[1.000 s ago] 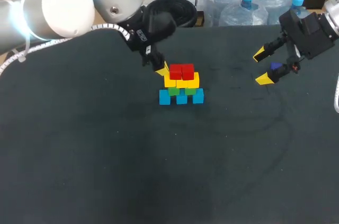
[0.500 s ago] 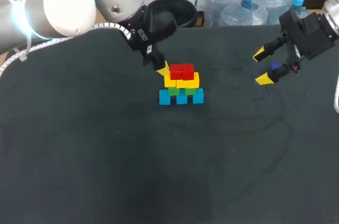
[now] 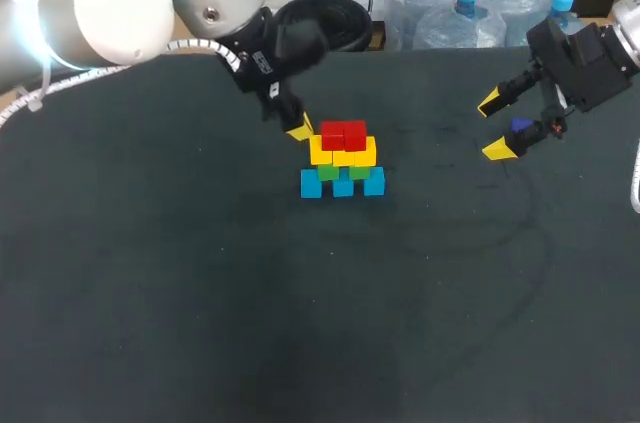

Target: Place the blue cubes, place green cubes on the blue cubes, place the yellow cubes on the green cubes, then place the red cubes on the yellow cubes, and place purple cube on the red cubes.

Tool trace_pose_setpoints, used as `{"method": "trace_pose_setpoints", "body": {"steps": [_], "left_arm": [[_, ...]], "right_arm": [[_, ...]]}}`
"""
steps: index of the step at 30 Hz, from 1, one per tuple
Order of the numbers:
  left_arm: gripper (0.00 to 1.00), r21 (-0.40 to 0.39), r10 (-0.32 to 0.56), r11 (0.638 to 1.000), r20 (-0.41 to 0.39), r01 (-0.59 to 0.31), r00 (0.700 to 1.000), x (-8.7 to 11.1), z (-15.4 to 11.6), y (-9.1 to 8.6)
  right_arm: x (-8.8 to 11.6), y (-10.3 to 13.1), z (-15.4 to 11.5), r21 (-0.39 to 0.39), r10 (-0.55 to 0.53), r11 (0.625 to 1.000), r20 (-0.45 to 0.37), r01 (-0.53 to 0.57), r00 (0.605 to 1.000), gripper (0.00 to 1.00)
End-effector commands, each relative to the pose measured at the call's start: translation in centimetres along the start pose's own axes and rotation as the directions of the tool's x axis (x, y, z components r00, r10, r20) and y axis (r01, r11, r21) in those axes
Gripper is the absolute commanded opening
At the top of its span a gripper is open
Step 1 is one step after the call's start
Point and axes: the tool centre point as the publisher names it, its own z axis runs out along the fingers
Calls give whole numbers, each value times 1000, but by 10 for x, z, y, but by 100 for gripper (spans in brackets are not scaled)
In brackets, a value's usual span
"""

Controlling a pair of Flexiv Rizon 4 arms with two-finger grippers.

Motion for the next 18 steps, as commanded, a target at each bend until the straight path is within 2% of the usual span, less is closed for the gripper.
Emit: {"method": "trace_pose_setpoints", "body": {"steps": [1, 2, 10, 18], "left_arm": [[81, -15, -10, 1000, -21, 10, 1000, 9, -15, -9], [100, -18, -20, 1000, -28, 20, 999, 12, -18, -11], [100, -26, -38, 999, -101, 36, 994, 39, -32, -23], [100, -36, -25, 999, -108, 22, 994, 57, -39, -29]], "right_arm": [[0, -1, 1, -2, -1, 1000, 2, 1, 1000, 100], [0, -1, 1, -2, -1, 1000, 2, 1, 1000, 100], [0, -1, 1, -2, -1, 1000, 2, 1, 1000, 100], [0, -1, 1, -2, -1, 1000, 2, 1, 1000, 100]]}}
